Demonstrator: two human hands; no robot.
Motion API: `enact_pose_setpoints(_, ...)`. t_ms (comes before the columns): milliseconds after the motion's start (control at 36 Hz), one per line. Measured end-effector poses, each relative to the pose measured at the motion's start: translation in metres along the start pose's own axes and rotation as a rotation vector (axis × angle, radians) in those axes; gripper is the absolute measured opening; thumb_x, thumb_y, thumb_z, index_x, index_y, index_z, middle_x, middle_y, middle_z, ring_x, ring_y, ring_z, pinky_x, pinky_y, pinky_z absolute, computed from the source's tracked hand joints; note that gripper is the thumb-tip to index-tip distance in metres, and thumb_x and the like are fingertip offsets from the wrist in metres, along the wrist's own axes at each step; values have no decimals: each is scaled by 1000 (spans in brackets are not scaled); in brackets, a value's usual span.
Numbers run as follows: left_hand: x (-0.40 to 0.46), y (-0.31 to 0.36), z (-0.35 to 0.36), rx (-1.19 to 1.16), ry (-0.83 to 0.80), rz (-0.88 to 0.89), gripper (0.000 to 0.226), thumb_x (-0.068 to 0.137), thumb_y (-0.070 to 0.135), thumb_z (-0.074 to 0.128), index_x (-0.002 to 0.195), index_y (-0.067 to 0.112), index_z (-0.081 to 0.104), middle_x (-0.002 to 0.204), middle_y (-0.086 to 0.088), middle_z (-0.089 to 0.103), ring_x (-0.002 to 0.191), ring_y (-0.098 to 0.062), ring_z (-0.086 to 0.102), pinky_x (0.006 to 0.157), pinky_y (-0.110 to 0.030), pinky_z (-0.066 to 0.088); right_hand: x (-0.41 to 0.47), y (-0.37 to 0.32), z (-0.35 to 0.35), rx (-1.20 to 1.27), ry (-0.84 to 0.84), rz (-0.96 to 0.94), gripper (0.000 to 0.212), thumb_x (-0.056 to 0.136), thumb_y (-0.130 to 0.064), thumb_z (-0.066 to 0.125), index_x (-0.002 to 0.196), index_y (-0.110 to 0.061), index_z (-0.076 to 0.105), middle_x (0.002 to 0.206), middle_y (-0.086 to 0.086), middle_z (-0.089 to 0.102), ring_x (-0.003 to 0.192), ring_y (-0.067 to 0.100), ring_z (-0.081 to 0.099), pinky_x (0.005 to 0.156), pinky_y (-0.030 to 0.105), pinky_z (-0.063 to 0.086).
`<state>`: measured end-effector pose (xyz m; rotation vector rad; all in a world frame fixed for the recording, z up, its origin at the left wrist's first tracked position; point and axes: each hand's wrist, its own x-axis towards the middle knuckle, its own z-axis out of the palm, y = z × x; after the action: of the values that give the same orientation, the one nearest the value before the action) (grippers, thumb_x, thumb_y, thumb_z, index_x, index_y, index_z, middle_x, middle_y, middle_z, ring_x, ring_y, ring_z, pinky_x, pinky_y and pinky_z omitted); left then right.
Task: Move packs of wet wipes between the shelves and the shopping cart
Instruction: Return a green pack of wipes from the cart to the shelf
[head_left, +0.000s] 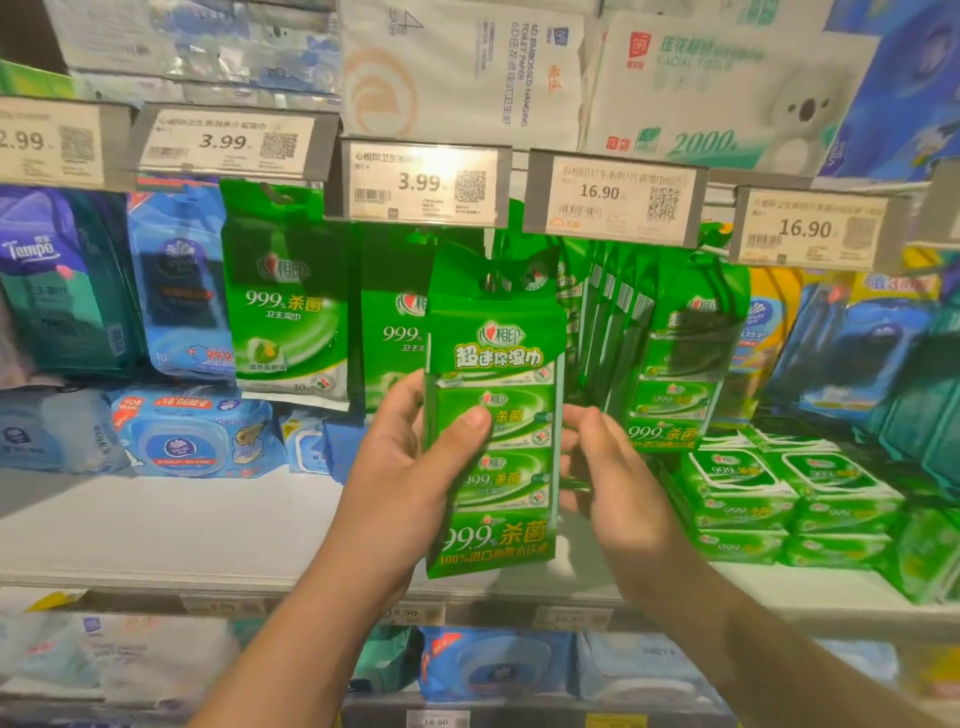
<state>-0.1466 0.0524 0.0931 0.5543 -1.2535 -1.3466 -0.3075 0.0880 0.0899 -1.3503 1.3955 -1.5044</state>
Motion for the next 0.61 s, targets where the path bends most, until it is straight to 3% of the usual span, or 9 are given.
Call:
enact_pose_setpoints(28, 1, -2, 3, 17, -13, 0, 47, 86, 21, 78, 128, 17, 59, 119, -2, 76, 109, -20, 73, 86, -31, 60, -5, 1, -2, -22, -48, -40, 45, 102, -57, 36, 122, -26, 62, 114, -10, 72, 112, 7, 65, 99, 23, 51)
enact_pose_setpoints(83, 4, -6, 8, 72, -21, -7, 63, 80, 32, 80, 136, 17, 56, 131, -2, 70, 124, -22, 66, 101, -40, 55, -15, 0, -3, -40, -62, -46, 33, 101, -49, 38, 119, -30, 59, 99, -42, 63, 101, -19, 57, 82, -7, 35)
enact_pose_setpoints(139, 5, -6, 14, 79, -43, -19, 89, 72, 50, 85, 147, 19, 49, 146, -3, 60, 139, -24, 53, 114, -51, 44, -20, 3, -6, -153, -40, -62, 39, 96, -65, 36, 115, -37, 56, 96, -40, 63, 101, -18, 56, 88, -1, 35)
enact_pose_setpoints(194, 5, -8, 20, 72, -74, -24, 95, 70, 54, 82, 150, 20, 45, 149, -1, 57, 142, -22, 50, 117, -53, 40, -22, 5, -10, -217, -11, -90, 50, 89, -77, 32, 119, -43, 52, 108, -30, 63, 107, -16, 53, 96, 9, 37)
enact_pose_setpoints(250, 6, -11, 25, 85, -109, -25, 82, 74, 48, 79, 145, 20, 50, 142, 0, 64, 135, -20, 57, 115, -52, 43, -22, 5, -15, -217, 25, -150, 40, 90, -69, 33, 110, -42, 54, 100, -23, 65, 98, -12, 56, 81, 1, 36)
enact_pose_setpoints(306, 8, -13, 29, 105, -139, -20, 66, 78, 41, 77, 137, 21, 55, 132, 1, 70, 126, -20, 64, 109, -48, 49, -23, 0, -20, -188, 28, -236, 32, 97, -59, 36, 107, -36, 56, 100, -17, 67, 93, -1, 61, 76, 3, 40)
enact_pose_setpoints(444, 19, -2, 42, 78, -170, 42, 59, 83, 28, 71, 138, 17, 53, 129, 1, 71, 121, -17, 67, 97, -32, 56, -19, -16, -27, -139, 25, -406, 18, 96, -36, 39, 98, -24, 53, 69, -33, 60, 64, -10, 55, 66, 4, 39)
enact_pose_setpoints(556, 28, 8, 51, 79, -189, 91, 47, 89, 23, 70, 133, 15, 56, 123, 0, 74, 113, -15, 71, 89, -27, 57, -6, -21, -32, -129, 50, -437, 28, 100, -44, 42, 107, -21, 57, 87, -14, 68, 80, 5, 63, 77, 20, 49)
enact_pose_setpoints(611, 32, 12, 55, 38, -183, 77, 45, 91, 22, 71, 132, 12, 56, 119, -3, 75, 106, -16, 72, 85, -28, 58, 1, -22, -35, -161, 69, -393, 35, 99, -53, 39, 107, -25, 57, 92, -14, 69, 84, 6, 65, 76, 22, 51)
